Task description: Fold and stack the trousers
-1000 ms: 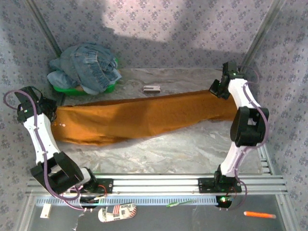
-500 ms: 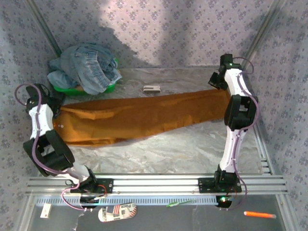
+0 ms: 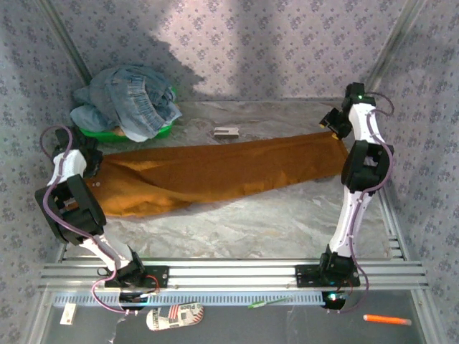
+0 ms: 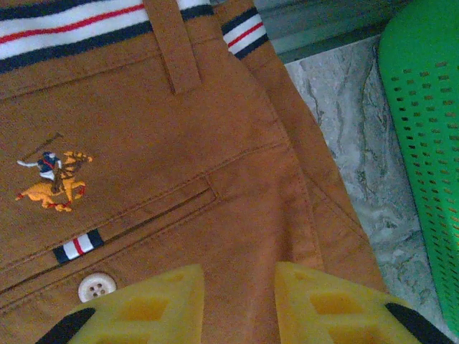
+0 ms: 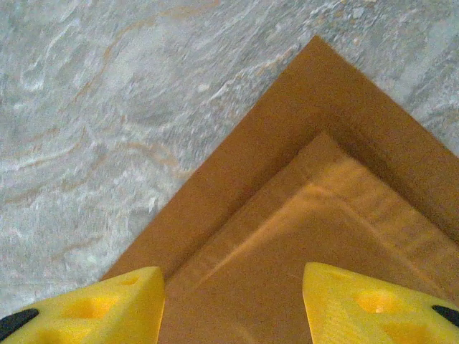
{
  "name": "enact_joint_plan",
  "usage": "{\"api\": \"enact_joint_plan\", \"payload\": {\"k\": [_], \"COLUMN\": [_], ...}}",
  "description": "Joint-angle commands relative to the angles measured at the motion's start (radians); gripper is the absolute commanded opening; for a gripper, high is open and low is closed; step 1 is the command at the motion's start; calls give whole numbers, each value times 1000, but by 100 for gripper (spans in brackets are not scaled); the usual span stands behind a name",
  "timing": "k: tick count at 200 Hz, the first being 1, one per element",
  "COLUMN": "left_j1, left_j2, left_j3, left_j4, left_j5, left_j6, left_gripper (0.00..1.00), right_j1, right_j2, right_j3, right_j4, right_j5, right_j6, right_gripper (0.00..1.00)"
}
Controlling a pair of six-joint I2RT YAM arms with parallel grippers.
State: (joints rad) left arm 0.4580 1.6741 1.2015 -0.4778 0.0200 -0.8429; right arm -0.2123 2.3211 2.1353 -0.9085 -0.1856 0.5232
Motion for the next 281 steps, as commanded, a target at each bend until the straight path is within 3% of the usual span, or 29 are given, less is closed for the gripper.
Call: {"api": "enact_joint_plan", "payload": {"k": [1, 55, 67, 79, 106, 122, 165, 219, 281], "left_j1": [2, 2, 2, 2, 2, 1, 1, -40, -62], "left_j2": [-14, -45, -45, -41, -30, -28, -63, -182, -219], "left_j3": [-23, -106, -116, -127, -141, -149, -166, -228, -280], "left_j4": [17, 59, 65, 73, 80, 87, 86, 80, 83], "left_j5": [-21, -18, -19, -17, -20, -21, -18, -27, -32], "left_j6": [-17, -28, -29, -31, -28, -27, -22, -13, -5], "left_gripper": [31, 34, 37, 37, 40, 40, 39, 33, 31], "right_j1": [-14, -43, -45, -48, -53, -56, -58, -66, -85], "right_j2": [84, 160, 181, 206, 236, 233, 133, -118, -112], "right_j3": [58, 95, 107, 126, 138, 130, 35, -192, -148], "right_j4": [-66, -54, -51, -47, -37, -31, 29, 192, 227], "right_j5": [-36, -57, -73, -102, -146, -168, -201, -101, -81], "right_j6": [118, 213, 222, 225, 216, 198, 165, 162, 156], "right_gripper": [55, 57, 53, 47, 12, 0, 0, 0, 0]}}
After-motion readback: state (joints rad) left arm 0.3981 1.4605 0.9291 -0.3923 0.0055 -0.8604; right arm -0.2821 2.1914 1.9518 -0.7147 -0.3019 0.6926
